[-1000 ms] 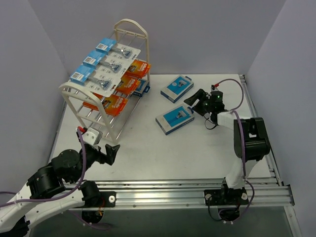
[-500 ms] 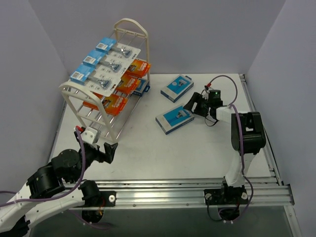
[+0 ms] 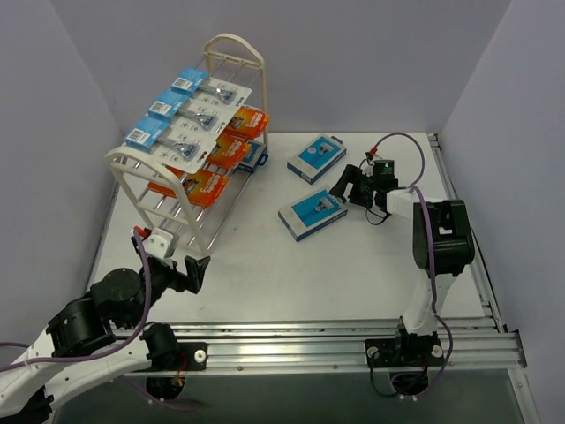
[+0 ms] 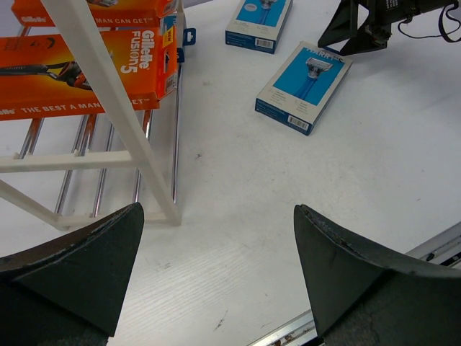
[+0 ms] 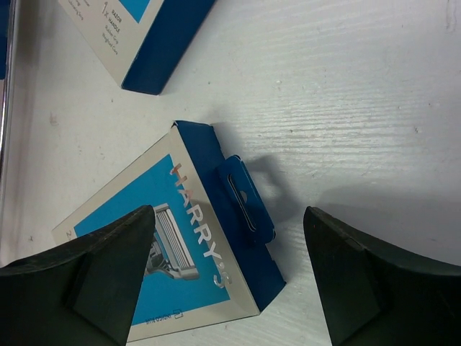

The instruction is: Place and organize the shaving razors onto the shelf

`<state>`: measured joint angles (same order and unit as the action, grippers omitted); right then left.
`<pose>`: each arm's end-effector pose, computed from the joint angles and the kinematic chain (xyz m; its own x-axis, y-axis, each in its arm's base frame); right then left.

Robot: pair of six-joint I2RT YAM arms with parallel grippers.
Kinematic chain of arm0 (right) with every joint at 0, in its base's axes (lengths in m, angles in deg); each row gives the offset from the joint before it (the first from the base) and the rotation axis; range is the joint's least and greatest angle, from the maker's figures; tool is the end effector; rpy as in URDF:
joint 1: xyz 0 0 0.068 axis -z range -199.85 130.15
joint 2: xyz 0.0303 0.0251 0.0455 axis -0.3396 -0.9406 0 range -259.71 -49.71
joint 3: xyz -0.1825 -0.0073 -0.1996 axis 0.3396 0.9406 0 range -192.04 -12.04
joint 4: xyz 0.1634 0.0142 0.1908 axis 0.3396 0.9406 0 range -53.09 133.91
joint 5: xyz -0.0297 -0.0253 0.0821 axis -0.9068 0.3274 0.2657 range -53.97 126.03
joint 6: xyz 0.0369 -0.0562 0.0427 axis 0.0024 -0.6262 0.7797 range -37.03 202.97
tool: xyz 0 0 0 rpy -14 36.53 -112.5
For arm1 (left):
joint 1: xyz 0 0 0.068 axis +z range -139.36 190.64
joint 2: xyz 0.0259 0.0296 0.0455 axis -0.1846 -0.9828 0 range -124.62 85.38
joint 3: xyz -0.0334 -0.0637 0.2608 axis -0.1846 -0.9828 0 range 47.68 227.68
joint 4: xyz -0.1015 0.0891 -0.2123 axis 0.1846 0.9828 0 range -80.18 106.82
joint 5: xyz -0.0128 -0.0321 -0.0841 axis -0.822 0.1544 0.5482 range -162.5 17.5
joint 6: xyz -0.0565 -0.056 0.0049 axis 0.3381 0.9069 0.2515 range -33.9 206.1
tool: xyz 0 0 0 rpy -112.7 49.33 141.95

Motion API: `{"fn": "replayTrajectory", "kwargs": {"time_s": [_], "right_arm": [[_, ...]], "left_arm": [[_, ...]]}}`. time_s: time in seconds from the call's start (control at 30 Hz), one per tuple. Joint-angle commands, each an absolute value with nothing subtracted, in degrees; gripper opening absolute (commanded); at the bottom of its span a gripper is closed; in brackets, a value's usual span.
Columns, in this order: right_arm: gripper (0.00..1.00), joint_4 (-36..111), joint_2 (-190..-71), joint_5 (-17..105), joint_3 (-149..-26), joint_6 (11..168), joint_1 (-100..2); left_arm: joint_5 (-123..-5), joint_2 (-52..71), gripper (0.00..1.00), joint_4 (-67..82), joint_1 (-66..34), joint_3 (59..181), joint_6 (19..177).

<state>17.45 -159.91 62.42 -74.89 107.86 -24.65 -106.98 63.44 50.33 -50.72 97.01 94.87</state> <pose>0.4289 0.0666 0.1640 -0.6190 0.3263 -0.7144 -0.2271 0.7963 0.5606 0.0749 -0.0559 0.3429 -0.1776 0.0629 -0.9821 0.4372 0.8991 -0.0215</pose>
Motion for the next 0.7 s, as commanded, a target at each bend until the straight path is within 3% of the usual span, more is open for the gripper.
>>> {"fn": "replayTrajectory", "kwargs": {"time_s": [0.0,0.13,0.6,0.67], "right_arm": [[0.80,17.49,-160.98,63.18,-77.43,106.18,-24.51],[0.78,17.31,-161.68,65.03,-77.43,105.39,-25.56],[0.57,16.96,-162.13,64.59,-73.21,104.07,-29.69],[0.50,16.78,-160.99,64.50,-71.20,104.50,-29.78]], "left_arm": [[-107.74,64.19,0.94,50.07,-50.53,98.75,95.41],[-107.92,64.37,0.94,50.07,-50.53,98.75,95.41],[-108.45,64.19,0.94,50.34,-50.44,98.92,95.59],[-108.53,64.37,0.94,50.42,-50.44,98.93,95.67]]}}
